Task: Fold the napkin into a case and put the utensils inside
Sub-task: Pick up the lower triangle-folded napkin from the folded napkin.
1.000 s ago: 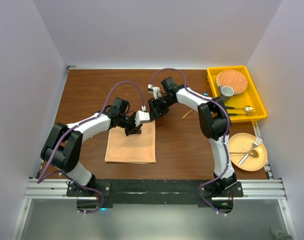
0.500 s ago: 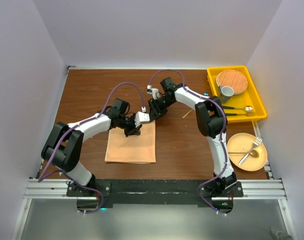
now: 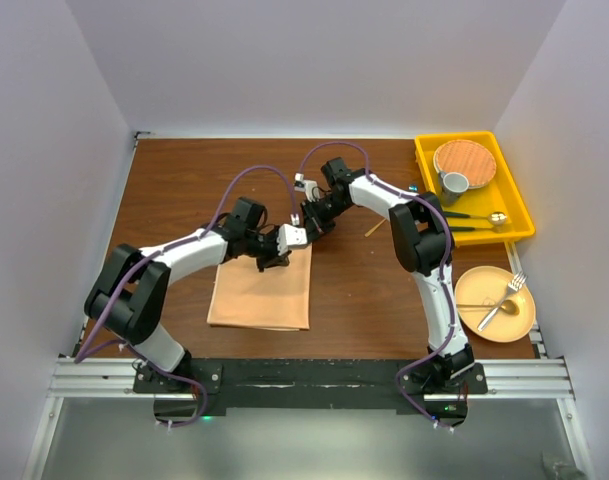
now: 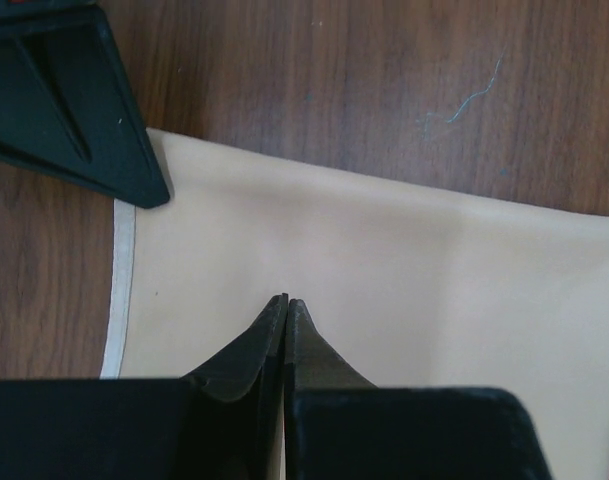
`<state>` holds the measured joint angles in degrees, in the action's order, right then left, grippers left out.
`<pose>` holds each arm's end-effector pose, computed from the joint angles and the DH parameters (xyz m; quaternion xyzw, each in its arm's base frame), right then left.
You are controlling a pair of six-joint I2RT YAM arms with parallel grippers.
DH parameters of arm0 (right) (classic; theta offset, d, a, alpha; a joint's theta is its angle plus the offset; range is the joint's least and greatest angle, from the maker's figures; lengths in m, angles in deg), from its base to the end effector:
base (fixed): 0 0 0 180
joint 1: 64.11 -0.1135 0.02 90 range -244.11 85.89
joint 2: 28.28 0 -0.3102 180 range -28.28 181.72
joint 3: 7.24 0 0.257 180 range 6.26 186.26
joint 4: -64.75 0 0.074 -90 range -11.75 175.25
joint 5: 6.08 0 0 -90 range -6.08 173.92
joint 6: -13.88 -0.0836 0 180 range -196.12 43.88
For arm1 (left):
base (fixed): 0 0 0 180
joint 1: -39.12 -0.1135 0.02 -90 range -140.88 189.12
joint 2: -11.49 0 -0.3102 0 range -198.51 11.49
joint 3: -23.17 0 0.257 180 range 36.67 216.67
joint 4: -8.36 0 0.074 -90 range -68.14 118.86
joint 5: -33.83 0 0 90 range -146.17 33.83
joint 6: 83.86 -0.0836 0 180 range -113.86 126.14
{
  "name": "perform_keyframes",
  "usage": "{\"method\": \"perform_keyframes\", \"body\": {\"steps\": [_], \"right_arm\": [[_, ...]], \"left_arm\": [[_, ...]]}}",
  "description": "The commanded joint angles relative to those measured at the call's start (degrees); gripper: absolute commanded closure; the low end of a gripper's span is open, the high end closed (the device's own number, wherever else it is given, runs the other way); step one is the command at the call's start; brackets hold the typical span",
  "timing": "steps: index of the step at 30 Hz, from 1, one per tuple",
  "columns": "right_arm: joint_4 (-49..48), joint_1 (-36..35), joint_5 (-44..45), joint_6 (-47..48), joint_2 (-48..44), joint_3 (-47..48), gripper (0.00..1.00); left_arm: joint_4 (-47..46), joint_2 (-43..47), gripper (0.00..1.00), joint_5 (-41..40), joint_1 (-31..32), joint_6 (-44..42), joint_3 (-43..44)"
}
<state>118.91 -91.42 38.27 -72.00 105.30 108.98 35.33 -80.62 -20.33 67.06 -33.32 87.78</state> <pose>0.4356 0.2922 0.1359 -0.3064 0.8589 0.4048 0.0680 0.2790 -0.2034 0.1894 0.5809 0.7018 -0.2624 0.3183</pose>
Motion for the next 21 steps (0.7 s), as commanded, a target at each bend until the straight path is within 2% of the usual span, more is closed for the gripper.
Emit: {"method": "perform_keyframes", "body": {"steps": [1,13,21], "right_arm": [[-1.5,0.0,-1.7,-1.1,-1.2,-0.1,1.0],[-3.3,0.0,-1.6,-2.9,-2.9,-1.6,1.0],[-4.2,0.0,-2.0,-3.8,-4.1,-3.3,1.0]], "left_arm": [[-5.5,-0.3,0.96,-0.9,2.8,0.9,0.7],[-12.0,-6.8,0.98,-4.1,6.9,3.3,2.9],[-10.2,-11.6,0.99,-4.9,8.5,2.5,7.1]]}}
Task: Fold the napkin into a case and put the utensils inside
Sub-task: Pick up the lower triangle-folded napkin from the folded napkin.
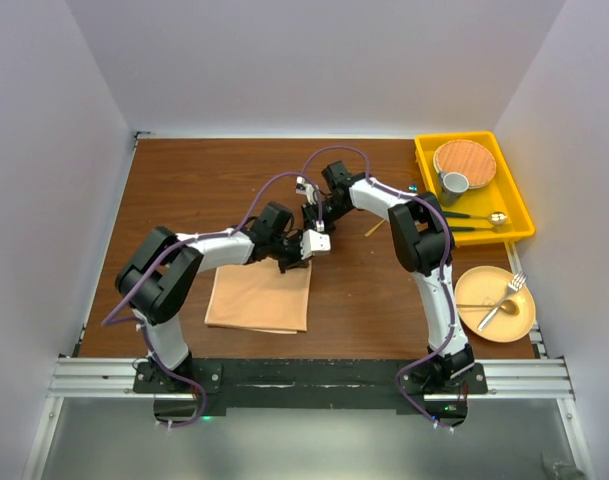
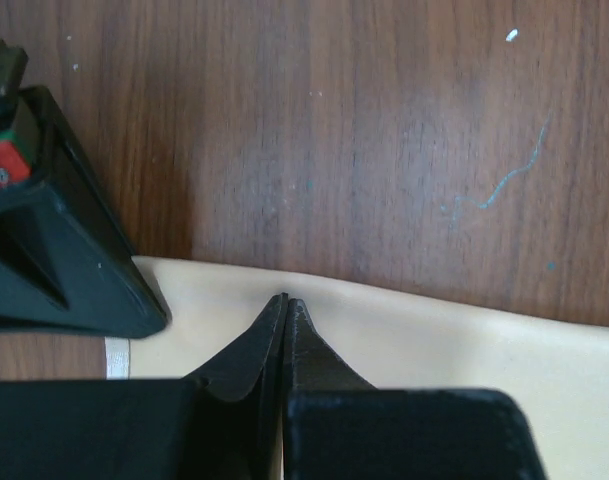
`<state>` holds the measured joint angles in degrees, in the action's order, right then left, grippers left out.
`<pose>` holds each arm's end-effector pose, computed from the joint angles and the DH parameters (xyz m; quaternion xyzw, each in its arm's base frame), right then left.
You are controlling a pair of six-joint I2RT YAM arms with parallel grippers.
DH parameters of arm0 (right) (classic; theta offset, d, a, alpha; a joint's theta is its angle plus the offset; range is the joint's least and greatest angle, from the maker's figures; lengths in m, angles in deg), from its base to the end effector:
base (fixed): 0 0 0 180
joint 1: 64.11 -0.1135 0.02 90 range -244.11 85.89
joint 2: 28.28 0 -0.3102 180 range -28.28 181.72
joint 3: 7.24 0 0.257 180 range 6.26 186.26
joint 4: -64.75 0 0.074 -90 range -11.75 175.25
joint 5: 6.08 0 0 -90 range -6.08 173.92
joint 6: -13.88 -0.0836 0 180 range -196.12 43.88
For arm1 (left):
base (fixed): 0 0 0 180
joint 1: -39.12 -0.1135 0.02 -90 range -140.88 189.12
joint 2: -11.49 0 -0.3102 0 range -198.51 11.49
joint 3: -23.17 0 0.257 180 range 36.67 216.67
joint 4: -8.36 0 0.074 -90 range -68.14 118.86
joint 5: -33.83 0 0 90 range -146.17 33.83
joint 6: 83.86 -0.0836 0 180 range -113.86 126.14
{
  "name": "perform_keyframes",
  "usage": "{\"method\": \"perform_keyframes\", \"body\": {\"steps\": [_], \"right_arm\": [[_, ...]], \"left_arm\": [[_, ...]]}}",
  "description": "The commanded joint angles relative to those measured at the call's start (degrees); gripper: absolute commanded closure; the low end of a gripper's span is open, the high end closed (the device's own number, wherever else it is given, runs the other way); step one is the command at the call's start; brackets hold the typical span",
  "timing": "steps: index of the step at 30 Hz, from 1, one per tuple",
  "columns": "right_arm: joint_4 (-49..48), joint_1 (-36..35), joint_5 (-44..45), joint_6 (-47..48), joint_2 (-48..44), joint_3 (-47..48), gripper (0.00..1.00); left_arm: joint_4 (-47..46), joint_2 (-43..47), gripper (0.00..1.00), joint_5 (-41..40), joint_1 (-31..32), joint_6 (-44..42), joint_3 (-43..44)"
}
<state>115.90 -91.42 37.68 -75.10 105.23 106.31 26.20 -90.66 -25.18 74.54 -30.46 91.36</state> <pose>0.4324 0.2912 0.1260 -0.2845 0.8639 0.4115 0.0589 0.2917 -0.2603 0.1587 0.6061 0.6852 -0.2492 0.3179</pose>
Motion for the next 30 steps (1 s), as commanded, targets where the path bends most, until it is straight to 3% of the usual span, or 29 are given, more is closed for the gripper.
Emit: {"method": "perform_keyframes", "body": {"steps": [1,16,23,30], "right_arm": [[-1.2,0.0,-1.4,-0.6,-4.1,-0.6,1.0],[-0.5,-0.1,-3.0,-0.3,-5.6,-0.1,1.0],[0.5,0.0,-1.7,2.6,-6.2,-0.6,1.0],[0.4,-0.1,-2.0,4.3,-7.4,-1.1,1.0]], "left_arm": [[0.0,-1.8,0.99,0.0,1.2,-0.8,3.9],[12.1,-4.4,0.99,-3.8,1.6,-7.0,8.8],[19.9,10.0,0.98,-0.8,1.5,-7.8,7.1],[25.5,14.5,0.98,-0.2,1.6,-10.3,-1.0]]}}
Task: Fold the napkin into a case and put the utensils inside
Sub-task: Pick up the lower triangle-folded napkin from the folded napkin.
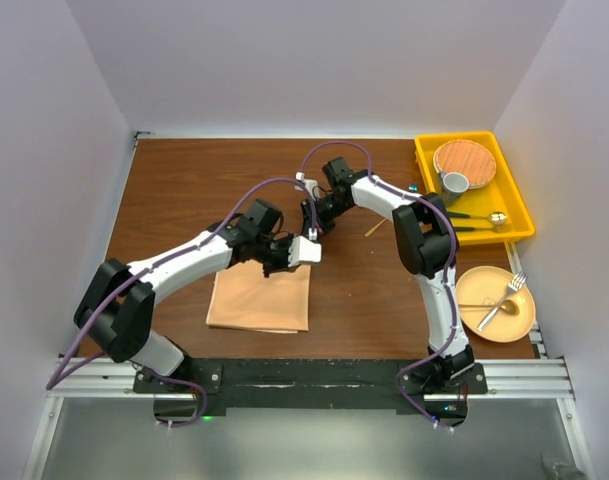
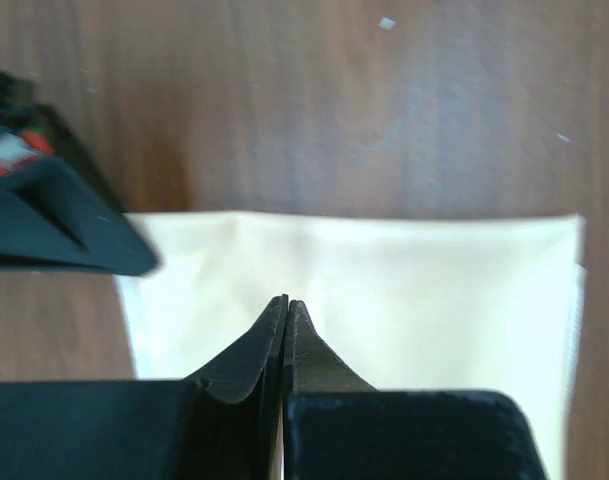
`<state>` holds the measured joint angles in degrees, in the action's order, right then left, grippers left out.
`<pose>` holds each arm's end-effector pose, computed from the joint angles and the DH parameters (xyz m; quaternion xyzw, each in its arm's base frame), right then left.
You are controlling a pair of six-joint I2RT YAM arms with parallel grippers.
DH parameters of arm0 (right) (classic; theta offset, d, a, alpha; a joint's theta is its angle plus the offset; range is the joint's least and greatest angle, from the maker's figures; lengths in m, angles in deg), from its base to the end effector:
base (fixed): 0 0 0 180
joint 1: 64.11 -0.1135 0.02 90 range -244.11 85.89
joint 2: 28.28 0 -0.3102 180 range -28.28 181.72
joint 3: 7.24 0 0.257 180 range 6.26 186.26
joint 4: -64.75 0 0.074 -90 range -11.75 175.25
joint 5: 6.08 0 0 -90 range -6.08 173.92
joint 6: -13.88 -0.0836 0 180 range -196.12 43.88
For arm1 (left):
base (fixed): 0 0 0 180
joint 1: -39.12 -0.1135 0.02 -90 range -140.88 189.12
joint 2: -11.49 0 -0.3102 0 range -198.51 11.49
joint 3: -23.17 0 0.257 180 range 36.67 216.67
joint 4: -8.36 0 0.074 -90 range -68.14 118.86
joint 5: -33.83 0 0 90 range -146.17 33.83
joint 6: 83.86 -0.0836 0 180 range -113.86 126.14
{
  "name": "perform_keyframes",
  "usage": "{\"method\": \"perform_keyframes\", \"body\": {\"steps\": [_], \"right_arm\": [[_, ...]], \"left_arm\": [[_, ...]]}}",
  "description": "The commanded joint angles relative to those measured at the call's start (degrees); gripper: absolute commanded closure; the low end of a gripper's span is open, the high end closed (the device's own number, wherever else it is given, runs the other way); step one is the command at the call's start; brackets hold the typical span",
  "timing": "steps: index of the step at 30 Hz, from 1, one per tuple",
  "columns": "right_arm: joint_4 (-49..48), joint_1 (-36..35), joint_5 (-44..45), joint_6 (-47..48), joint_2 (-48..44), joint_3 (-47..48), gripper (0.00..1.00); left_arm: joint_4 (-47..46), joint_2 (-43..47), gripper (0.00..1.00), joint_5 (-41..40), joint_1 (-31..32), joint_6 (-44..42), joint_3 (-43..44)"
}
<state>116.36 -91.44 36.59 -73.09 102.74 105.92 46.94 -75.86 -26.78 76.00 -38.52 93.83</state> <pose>0.4284 0.2906 0.1464 -0.3050 0.8511 0.4205 0.0764 0.2437 -0.2342 0.2289 0.6602 0.6497 -0.2220 0.3045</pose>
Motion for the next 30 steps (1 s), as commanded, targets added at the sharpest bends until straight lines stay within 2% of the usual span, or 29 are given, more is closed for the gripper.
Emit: {"method": "perform_keyframes", "body": {"steps": [1,11,18,30], "right_arm": [[-0.1,-0.1,-0.9,2.4,-5.3,-0.9,1.0],[1.1,-1.6,-2.4,4.5,-7.2,-2.1,1.0],[4.6,-3.6,-3.4,10.1,-8.7,-3.6,1.0],[5.1,-6.3,-3.2,11.5,-12.2,-11.3,1.0]], "left_arm": [[4.6,-0.7,0.98,1.4,0.3,-2.1,-4.2],[5.2,-8.1,0.98,-5.4,2.4,-1.4,-5.2],[3.8,-10.1,0.99,-6.7,2.4,0.7,-5.8],[1.8,-10.9,1.0,-6.9,2.4,2.4,-6.5]]}}
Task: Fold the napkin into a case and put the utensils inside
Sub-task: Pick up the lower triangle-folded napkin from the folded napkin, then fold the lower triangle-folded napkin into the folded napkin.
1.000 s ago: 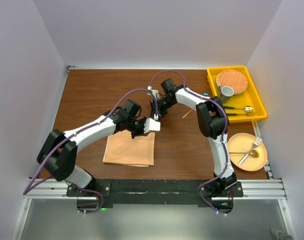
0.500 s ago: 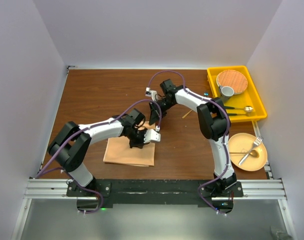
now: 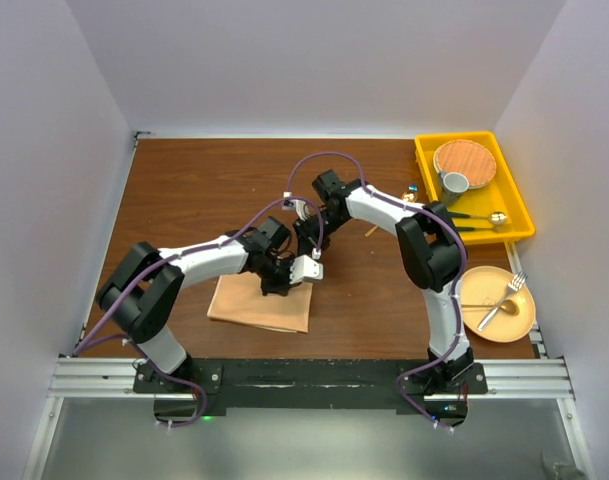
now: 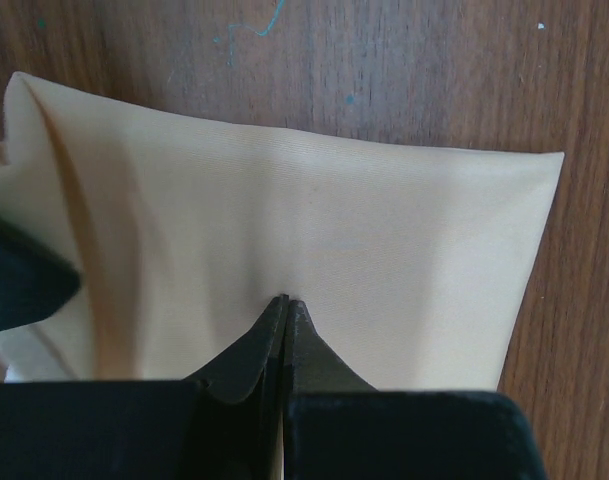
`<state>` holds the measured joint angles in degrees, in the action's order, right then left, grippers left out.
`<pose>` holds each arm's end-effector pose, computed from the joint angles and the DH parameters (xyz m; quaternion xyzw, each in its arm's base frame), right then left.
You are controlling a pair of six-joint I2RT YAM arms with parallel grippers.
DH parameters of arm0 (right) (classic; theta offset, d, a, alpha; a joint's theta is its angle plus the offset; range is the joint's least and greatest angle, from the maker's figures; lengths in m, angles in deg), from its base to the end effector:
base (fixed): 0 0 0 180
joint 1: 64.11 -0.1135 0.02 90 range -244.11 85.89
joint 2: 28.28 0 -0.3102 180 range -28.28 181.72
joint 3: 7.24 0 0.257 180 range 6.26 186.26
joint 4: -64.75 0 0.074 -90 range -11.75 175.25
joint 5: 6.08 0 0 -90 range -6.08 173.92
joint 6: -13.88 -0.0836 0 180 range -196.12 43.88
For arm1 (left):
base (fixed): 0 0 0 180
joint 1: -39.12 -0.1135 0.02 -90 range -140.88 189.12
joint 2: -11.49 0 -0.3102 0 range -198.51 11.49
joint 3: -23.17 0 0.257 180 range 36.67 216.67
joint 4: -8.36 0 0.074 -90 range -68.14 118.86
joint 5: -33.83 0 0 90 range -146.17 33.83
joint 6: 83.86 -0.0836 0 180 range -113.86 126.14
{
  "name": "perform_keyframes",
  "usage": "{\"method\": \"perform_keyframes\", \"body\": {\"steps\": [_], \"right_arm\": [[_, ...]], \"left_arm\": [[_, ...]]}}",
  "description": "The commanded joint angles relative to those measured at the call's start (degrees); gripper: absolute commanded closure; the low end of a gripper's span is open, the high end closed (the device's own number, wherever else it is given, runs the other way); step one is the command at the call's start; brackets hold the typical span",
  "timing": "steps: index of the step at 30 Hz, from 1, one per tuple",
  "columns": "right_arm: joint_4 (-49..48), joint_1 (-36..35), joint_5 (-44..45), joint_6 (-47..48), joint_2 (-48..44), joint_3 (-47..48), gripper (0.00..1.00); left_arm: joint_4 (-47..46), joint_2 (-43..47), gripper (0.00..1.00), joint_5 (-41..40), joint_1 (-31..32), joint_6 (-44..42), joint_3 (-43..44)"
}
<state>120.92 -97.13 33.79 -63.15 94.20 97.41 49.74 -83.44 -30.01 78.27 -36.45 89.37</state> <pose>0.3561 0.3080 0.1738 -0.4047 0.8027 0.4351 0.0511 0.2270 -0.2323 0.1589 0.6573 0.6999 -0.2178 0.1748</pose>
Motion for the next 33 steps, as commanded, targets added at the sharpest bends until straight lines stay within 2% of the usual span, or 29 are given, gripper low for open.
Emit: {"method": "perform_keyframes", "body": {"steps": [1,8,13,16,19,20,22,24,25,28,33], "right_arm": [[-0.2,-0.6,0.0,1.4,-3.4,-3.3,1.0],[-2.4,-0.6,4.1,0.8,-1.2,-5.7,1.0],[-2.6,-0.4,6.8,1.7,0.9,-5.6,1.0],[-2.8,-0.4,7.5,2.8,0.5,-5.5,1.0],[-3.1,-0.4,7.6,3.3,-0.2,-5.5,1.0],[-3.3,-0.4,7.7,3.4,-0.5,-5.5,1.0],[-4.1,-0.4,7.9,3.9,-1.2,-6.0,1.0],[-4.9,-0.5,8.4,4.4,-2.1,-6.8,1.0],[-5.3,-0.5,8.6,4.7,-2.4,-7.0,1.0],[-6.5,-0.4,8.8,4.9,-3.6,-7.4,1.0],[-5.9,-0.6,9.2,5.5,-5.0,-5.5,1.0]], "left_arm": [[-1.1,-3.2,1.0,-3.6,0.1,0.4,-2.2],[-0.8,-2.4,0.98,-3.5,0.1,1.2,-2.0],[1.7,4.5,0.96,0.5,-0.7,2.6,-0.7],[3.1,9.1,0.95,5.3,-5.5,5.0,0.0],[2.0,12.6,0.94,9.9,-14.4,8.9,1.0],[1.5,13.7,0.91,10.5,-19.1,11.2,1.3],[-0.4,14.0,0.85,10.6,-24.5,14.0,2.0],[-0.9,13.3,0.78,11.1,-27.5,17.4,2.8],[-1.2,12.9,0.72,11.3,-29.6,18.3,3.6],[-2.7,11.4,0.65,10.7,-30.7,21.9,4.2],[-3.3,8.4,0.64,11.4,-31.0,26.7,4.2]]}}
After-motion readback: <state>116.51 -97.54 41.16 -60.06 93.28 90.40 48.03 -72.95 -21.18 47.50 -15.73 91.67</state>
